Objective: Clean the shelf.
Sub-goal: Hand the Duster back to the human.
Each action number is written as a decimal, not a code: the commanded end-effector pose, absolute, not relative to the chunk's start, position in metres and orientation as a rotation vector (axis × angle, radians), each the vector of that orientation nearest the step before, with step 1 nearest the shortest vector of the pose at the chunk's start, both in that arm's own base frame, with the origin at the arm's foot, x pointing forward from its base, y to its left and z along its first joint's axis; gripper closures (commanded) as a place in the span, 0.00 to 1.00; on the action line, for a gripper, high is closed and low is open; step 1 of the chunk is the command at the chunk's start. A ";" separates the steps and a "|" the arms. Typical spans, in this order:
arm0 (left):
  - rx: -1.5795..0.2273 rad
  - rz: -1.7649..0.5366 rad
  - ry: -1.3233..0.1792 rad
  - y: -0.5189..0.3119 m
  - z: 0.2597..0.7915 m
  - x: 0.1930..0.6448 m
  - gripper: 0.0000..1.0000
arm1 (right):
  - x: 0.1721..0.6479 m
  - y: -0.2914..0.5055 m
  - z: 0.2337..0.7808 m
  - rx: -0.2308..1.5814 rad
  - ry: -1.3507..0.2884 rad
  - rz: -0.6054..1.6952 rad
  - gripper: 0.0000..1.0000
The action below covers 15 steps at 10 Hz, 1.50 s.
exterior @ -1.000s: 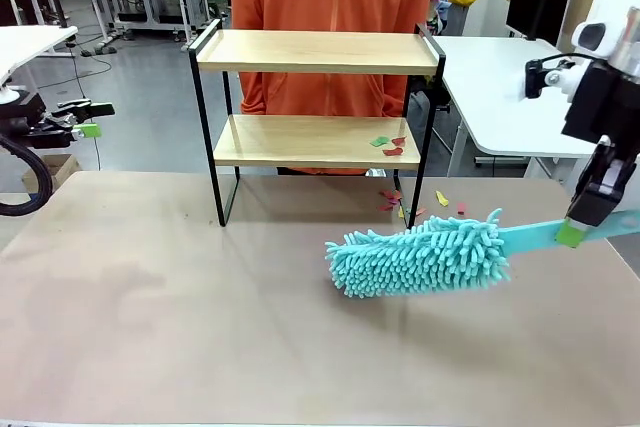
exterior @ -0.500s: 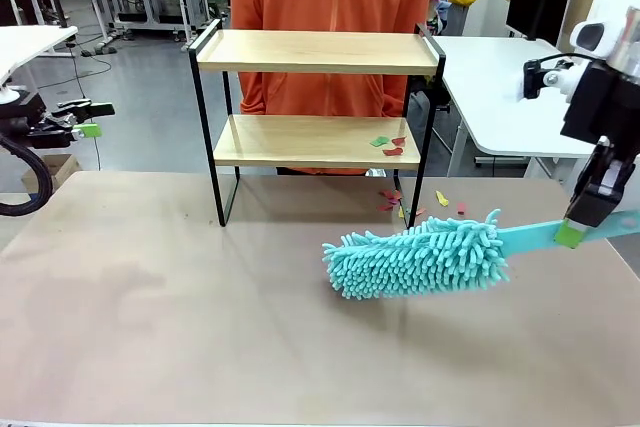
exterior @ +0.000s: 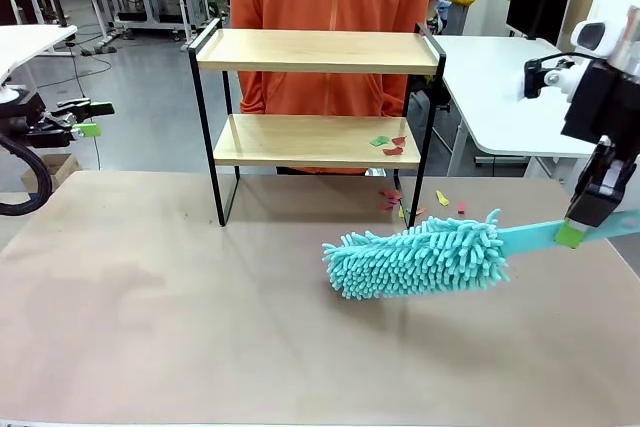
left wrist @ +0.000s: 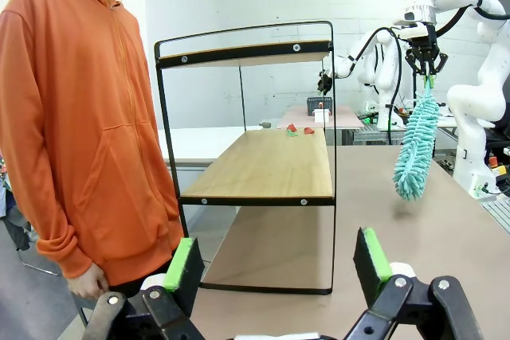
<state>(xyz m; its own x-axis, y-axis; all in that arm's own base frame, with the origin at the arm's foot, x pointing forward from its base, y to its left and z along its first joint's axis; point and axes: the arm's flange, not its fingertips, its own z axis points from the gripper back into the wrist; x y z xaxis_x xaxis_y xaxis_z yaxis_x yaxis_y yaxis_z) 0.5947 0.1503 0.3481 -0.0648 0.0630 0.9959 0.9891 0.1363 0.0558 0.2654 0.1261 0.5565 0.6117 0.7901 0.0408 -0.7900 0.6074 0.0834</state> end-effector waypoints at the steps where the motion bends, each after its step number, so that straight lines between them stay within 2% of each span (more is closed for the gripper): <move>1: -1.128 -1.124 -1.364 0.149 0.352 0.592 0.00 | 0.265 0.126 0.557 0.096 0.000 0.913 0.87; 2: -1.128 -1.120 -1.364 0.150 0.348 0.595 0.00 | 0.292 0.118 0.562 0.097 -0.063 0.953 0.87; 3: -1.099 -1.100 -1.352 0.157 0.360 0.564 0.00 | 0.315 0.109 0.562 0.111 -0.113 0.929 0.87; 6: -1.050 -1.135 -1.321 0.120 0.391 0.488 0.00 | 0.361 0.082 0.553 0.292 -0.199 1.071 0.87; 9: -1.011 -1.075 -1.311 0.090 0.407 0.412 0.00 | 0.376 0.067 0.539 0.433 -0.311 1.215 0.87; 11: -1.059 -1.012 -1.271 0.062 0.402 0.374 0.00 | 0.378 0.058 0.537 0.496 -0.462 1.328 0.87; 13: -1.077 -0.998 -1.257 0.039 0.394 0.349 0.00 | 0.390 0.042 0.532 0.523 -0.553 1.413 0.87; 15: -1.093 -0.992 -1.239 0.019 0.396 0.343 0.00 | 0.402 0.034 0.522 0.510 -0.584 1.527 0.87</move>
<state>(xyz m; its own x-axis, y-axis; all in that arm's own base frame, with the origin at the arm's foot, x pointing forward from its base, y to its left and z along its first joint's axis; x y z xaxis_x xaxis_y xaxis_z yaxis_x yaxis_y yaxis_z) 0.3572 0.0368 0.3903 0.0739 0.0099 0.9972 0.9779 0.1953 -0.0744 0.3897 0.0385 0.5313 0.0247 0.7890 0.6139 -0.9984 0.0511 -0.0255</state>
